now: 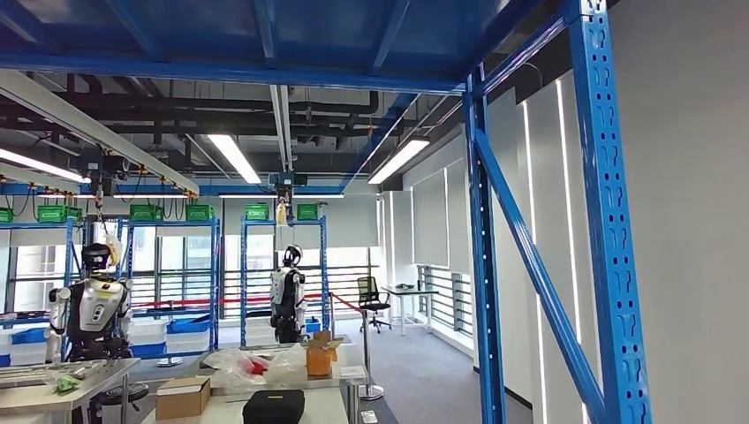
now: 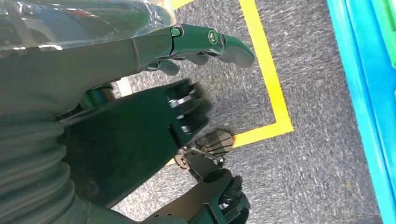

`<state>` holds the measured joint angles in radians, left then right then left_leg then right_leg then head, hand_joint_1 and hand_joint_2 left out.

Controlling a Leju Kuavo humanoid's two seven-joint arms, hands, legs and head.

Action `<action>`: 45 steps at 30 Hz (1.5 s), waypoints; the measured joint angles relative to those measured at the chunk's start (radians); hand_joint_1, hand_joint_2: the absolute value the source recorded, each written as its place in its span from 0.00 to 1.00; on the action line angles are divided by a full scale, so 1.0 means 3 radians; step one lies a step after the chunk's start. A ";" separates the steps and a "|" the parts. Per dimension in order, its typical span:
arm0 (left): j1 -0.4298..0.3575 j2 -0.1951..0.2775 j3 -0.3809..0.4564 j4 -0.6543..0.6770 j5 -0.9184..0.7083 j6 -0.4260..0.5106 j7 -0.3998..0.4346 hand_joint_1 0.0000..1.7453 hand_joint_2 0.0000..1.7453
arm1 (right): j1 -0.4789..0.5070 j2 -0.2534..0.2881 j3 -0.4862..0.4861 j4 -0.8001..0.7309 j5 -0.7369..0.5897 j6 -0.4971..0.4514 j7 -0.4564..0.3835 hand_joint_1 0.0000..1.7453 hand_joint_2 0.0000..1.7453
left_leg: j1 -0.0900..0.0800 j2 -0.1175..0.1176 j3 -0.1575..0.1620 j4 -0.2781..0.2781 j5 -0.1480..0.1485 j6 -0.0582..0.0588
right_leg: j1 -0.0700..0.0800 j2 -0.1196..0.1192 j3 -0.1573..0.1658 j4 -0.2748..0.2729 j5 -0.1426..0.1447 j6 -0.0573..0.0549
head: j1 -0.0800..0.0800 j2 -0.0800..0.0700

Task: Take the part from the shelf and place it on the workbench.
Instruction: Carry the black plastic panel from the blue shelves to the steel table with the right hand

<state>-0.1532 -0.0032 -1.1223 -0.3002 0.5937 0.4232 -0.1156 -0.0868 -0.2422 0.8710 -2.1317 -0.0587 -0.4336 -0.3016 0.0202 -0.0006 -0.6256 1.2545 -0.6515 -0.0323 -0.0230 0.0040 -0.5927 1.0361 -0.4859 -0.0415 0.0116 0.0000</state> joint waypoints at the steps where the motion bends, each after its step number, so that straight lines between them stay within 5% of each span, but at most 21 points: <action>1: 0.0003 0.0000 0.0000 0.0000 0.0000 -0.0001 0.0001 0.00 1.00 | 0.0001 0.0000 0.0000 0.0000 0.0000 -0.0003 0.0007 1.00 1.00 | -0.0005 0.0000 -0.0037 0.0105 -0.0023 0.0013 | 0.0015 -0.0001 -0.0010 0.0001 0.0006 -0.0009 | 0.0002 0.0000; 3: 0.0005 0.0000 0.0000 0.0000 0.0001 -0.0003 0.0001 0.00 1.00 | 0.0001 0.0000 0.0000 0.0000 0.0000 -0.0010 0.0022 1.00 1.00 | -0.0027 0.0000 0.0063 -0.0059 0.0116 0.0065 | 0.0046 0.0001 -0.0019 0.0002 0.0016 -0.0023 | 0.0004 0.0000; 5: 0.0001 0.0004 0.0001 0.0000 0.0002 -0.0004 0.0001 0.00 1.00 | 0.0000 0.0001 0.0001 0.0000 0.0003 -0.0015 0.0027 1.00 1.00 | -0.0069 -0.0001 0.0293 -0.0511 0.0321 0.0154 | 0.0071 0.0003 -0.0019 0.0004 0.0026 -0.0024 | -0.0002 0.0000; 7: -0.0005 0.0010 0.0001 -0.0002 0.0004 -0.0004 -0.0001 0.00 1.00 | -0.0002 0.0001 0.0001 0.0000 0.0010 -0.0018 0.0029 1.00 1.00 | -0.0104 -0.0002 0.0410 -0.0780 0.0390 0.0203 | 0.0072 0.0001 -0.0032 0.0004 0.0044 0.0001 | -0.0009 0.0000; 11: -0.0002 0.0015 0.0002 -0.0006 0.0010 -0.0002 -0.0005 0.00 1.00 | -0.0002 0.0001 0.0000 -0.0001 0.0015 -0.0027 0.0039 1.00 1.00 | -0.0104 -0.0004 0.0405 -0.0883 0.0464 0.0209 | 0.0051 0.0002 -0.0067 0.0030 0.0030 0.0081 | -0.0005 0.0000; 15: 0.0000 0.0005 0.0003 -0.0016 0.0010 -0.0009 -0.0009 0.00 1.00 | 0.0002 -0.0001 -0.0001 0.0000 0.0017 -0.0031 0.0043 1.00 1.00 | -0.0080 0.0010 0.0343 -0.0913 0.0538 0.0221 | 0.0026 0.0001 -0.0320 0.0693 -0.0398 0.0143 | -0.0028 0.0000; 16: 0.0004 0.0004 0.0003 -0.0016 0.0011 -0.0010 -0.0009 0.00 1.00 | 0.0005 -0.0002 -0.0001 0.0000 0.0017 -0.0034 0.0046 1.00 1.00 | -0.0079 0.0013 0.0322 -0.0904 0.0546 0.0216 | 0.0019 0.0000 -0.0350 0.0814 -0.0438 0.0157 | -0.0032 0.0000; 18: 0.0007 0.0002 0.0003 -0.0017 0.0013 -0.0011 -0.0008 0.00 1.00 | 0.0005 -0.0002 -0.0001 0.0000 0.0017 -0.0045 0.0052 1.00 1.00 | -0.0073 0.0016 0.0285 -0.0878 0.0557 0.0203 | 0.0006 -0.0003 -0.0234 0.0697 -0.0338 0.0176 | -0.0039 0.0000; 20: 0.0005 0.0000 0.0003 -0.0018 0.0014 -0.0011 -0.0008 0.00 1.00 | 0.0003 -0.0003 -0.0001 0.0000 0.0017 -0.0053 0.0058 1.00 1.00 | -0.0072 0.0016 0.0253 -0.0834 0.0554 0.0178 | -0.0001 -0.0007 0.0028 0.0259 -0.0175 0.0182 | -0.0043 0.0000; 22: 0.0000 0.0001 0.0003 -0.0019 0.0014 -0.0011 -0.0008 0.00 1.00 | 0.0005 -0.0003 -0.0001 -0.0001 0.0017 -0.0062 0.0070 1.00 1.00 | -0.0081 0.0013 0.0220 -0.0792 0.0553 0.0140 | 0.0005 0.0000 0.0154 0.0005 -0.0125 0.0144 | -0.0039 0.0000; 26: 0.0004 0.0002 0.0003 -0.0019 0.0021 -0.0010 -0.0008 0.00 1.00 | 0.0019 -0.0004 -0.0004 -0.0001 0.0020 -0.0089 0.0087 1.00 1.00 | -0.0073 0.0008 0.0186 -0.0749 0.0533 0.0065 | 0.0007 0.0001 0.0122 -0.0015 -0.0093 0.0035 | -0.0029 0.0000; 28: 0.0005 0.0004 0.0003 -0.0020 0.0024 -0.0009 -0.0009 0.00 1.00 | 0.0023 -0.0003 -0.0004 -0.0001 0.0020 -0.0092 0.0089 1.00 1.00 | -0.0063 0.0007 0.0102 -0.0512 0.0342 0.0031 | 0.0000 -0.0007 0.0101 -0.0024 -0.0066 -0.0004 | -0.0018 0.0000; 30: 0.0007 0.0006 0.0003 -0.0020 0.0024 -0.0009 -0.0009 0.00 1.00 | 0.0035 -0.0004 -0.0005 -0.0001 0.0020 -0.0099 0.0089 1.00 1.00 | -0.0053 0.0007 -0.0045 -0.0082 0.0096 0.0013 | 0.0009 -0.0011 0.0074 -0.0022 -0.0048 -0.0020 | -0.0008 0.0000; 32: 0.0014 0.0007 0.0002 -0.0020 0.0025 -0.0009 -0.0008 0.00 1.00 | 0.0054 -0.0004 -0.0005 -0.0001 0.0020 -0.0111 0.0091 1.00 1.00 | -0.0051 0.0007 -0.0082 0.0118 0.0036 0.0018 | 0.0021 -0.0012 0.0049 -0.0018 -0.0031 -0.0023 | -0.0002 0.0000; 37: 0.0010 0.0018 0.0002 -0.0022 0.0025 -0.0004 -0.0008 0.00 1.00 | 0.0071 -0.0004 -0.0011 -0.0001 0.0026 -0.0135 0.0091 1.00 1.00 | -0.0086 0.0002 0.0412 -0.0760 0.0403 0.0138 | 0.0043 -0.0005 0.0023 -0.0015 0.0009 0.0014 | -0.0002 0.0000; 41: 0.0013 0.0024 0.0002 -0.0025 0.0028 0.0001 -0.0008 0.00 1.00 | 0.0083 -0.0004 -0.0020 -0.0004 0.0027 -0.0144 0.0092 1.00 1.00 | -0.0095 0.0004 0.0410 -0.0884 0.0458 0.0181 | 0.0031 -0.0008 -0.0013 -0.0026 0.0036 0.0105 | -0.0006 0.0000; 43: 0.0010 0.0022 0.0003 -0.0027 0.0029 0.0001 -0.0008 0.00 1.00 | 0.0087 -0.0005 -0.0025 -0.0006 0.0027 -0.0146 0.0092 1.00 1.00 | -0.0078 0.0009 0.0384 -0.0927 0.0515 0.0204 | 0.0028 -0.0007 -0.0092 0.0152 -0.0119 0.0137 | -0.0016 0.0000; 45: 0.0013 0.0019 0.0003 -0.0028 0.0030 0.0000 -0.0008 0.00 1.00 | 0.0099 -0.0007 -0.0027 -0.0006 0.0027 -0.0148 0.0092 1.00 1.00 | -0.0078 0.0015 0.0338 -0.0922 0.0543 0.0219 | 0.0024 -0.0006 -0.0247 0.0561 -0.0369 0.0160 | -0.0028 0.0000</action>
<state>-0.1492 0.0024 -1.1215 -0.3086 0.6027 0.4232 -0.1179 -0.0572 -0.2444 0.8628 -2.1336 -0.0507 -0.4782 -0.2740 -0.0033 0.0040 -0.5242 0.9778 -0.4888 0.0332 -0.0157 0.0021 -0.6669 1.2043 -0.5966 0.0065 0.0034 0.0000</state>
